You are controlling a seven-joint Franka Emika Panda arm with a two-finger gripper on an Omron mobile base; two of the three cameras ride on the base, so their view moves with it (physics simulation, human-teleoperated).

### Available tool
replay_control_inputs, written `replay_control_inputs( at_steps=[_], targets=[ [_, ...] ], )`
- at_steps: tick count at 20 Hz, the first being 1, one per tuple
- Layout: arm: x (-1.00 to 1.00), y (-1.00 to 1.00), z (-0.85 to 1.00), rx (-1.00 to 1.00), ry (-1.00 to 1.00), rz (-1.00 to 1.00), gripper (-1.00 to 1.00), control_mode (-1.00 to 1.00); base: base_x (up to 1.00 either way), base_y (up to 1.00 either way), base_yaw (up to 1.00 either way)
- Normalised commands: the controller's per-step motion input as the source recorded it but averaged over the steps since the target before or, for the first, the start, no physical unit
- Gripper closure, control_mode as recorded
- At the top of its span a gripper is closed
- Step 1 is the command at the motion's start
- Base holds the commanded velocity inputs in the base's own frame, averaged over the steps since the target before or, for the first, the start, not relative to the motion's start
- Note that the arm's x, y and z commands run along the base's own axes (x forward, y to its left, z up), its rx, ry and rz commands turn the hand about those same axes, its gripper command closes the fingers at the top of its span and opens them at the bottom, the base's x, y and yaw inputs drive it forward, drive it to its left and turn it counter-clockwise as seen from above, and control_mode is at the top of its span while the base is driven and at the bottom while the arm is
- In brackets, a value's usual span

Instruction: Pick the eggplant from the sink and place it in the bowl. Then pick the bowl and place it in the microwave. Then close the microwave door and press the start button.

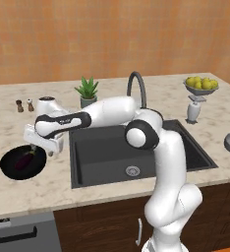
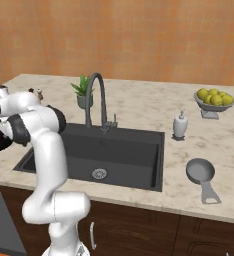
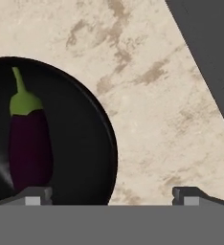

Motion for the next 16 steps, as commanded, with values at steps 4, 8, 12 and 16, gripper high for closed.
replay_control_inputs(
  at_steps=[4, 8, 12, 16],
  targets=[
    [0.00, 0.00, -0.36, -0.01, 0.00, 0.00, -1.00, -1.00, 0.00, 0.00, 0.00],
    [0.00, -0.09, -0.39, 0.00, 0.00, 0.00, -1.00, -1.00, 0.00, 0.00, 0.00],
    [0.00, 0.00, -0.53, 0.00, 0.00, 0.00, -1.00, -1.00, 0.00, 0.00, 0.00],
    [0.00, 0.00, -0.46, 0.00, 0.00, 0.00, -1.00, -1.00, 0.00, 0.00, 0.00]
  ],
)
